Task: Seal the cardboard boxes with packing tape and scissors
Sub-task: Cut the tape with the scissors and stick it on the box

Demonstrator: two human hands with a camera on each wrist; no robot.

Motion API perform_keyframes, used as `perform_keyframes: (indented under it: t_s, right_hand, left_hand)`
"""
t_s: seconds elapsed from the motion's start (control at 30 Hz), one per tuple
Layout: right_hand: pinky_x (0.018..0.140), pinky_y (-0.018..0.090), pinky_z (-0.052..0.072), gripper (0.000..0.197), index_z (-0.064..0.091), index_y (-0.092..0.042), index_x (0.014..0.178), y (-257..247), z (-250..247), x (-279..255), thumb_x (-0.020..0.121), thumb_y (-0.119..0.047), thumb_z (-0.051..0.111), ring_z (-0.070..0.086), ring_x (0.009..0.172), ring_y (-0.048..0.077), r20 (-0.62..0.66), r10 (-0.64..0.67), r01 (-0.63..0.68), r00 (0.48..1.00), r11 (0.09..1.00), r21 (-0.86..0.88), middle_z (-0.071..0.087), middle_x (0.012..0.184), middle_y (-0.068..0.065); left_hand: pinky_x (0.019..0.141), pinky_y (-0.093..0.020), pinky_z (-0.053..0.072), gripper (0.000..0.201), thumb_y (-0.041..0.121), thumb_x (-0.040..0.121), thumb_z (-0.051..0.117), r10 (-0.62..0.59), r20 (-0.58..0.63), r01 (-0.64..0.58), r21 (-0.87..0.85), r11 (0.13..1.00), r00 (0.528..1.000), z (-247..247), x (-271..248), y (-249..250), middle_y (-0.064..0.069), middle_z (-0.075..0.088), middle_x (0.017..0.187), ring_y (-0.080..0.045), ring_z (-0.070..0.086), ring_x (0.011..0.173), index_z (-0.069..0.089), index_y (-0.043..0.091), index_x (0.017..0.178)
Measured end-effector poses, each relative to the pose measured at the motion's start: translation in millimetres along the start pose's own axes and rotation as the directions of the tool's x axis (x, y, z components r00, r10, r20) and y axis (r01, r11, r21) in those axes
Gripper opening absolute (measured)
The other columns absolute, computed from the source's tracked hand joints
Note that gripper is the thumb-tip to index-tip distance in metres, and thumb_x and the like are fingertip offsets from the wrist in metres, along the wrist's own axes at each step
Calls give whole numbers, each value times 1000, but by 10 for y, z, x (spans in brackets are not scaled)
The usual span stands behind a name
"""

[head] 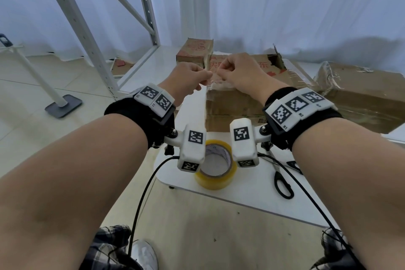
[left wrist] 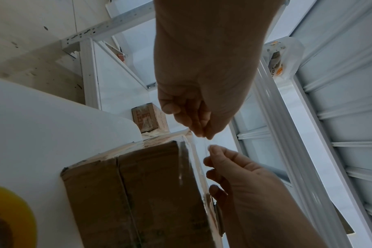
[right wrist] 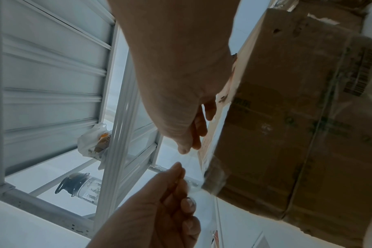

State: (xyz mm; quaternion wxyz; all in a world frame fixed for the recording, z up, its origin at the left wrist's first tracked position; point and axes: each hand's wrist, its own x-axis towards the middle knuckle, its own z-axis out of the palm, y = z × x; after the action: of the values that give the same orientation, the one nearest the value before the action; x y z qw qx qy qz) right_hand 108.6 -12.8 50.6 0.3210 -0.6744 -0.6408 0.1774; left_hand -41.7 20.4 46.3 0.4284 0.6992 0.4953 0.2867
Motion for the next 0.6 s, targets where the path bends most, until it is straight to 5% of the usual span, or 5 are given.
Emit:
perform_keyframes:
  t_s: [0.17, 0.33, 0.6]
  right_hand:
    - [64, 14, 37, 9, 67, -9, 93, 26, 26, 33, 91, -17, 63, 54, 83, 10, -12, 0, 0, 1000, 999, -45, 59, 93, -1]
    - [73, 20, 38, 11, 67, -9, 95, 40, 43, 62, 91, -18, 62, 53, 83, 9, -7, -1, 1, 1000, 996, -89, 59, 88, -3]
    - [61, 10, 34, 6, 62, -16, 86, 81, 79, 89, 89, -20, 64, 50, 74, 5, -14, -24, 22, 1000, 993, -115, 55, 77, -10]
  left_hand:
    - [55, -17, 39, 19, 24, 93, 60, -40, -6, 40, 1, 999, 999, 54, 30, 6, 2, 58, 74, -8, 48, 63, 64, 6, 96]
    - [55, -18, 39, 12, 20, 93, 58, -82, -7, 82, -27, 996, 997, 94, 52, 2, 0, 58, 74, -10, 48, 61, 59, 10, 85]
    - [54, -18, 46, 15, 17, 94, 56, -81, -10, 80, -50, 996, 997, 141, 78, -36, -3, 61, 74, -10, 55, 59, 59, 9, 81]
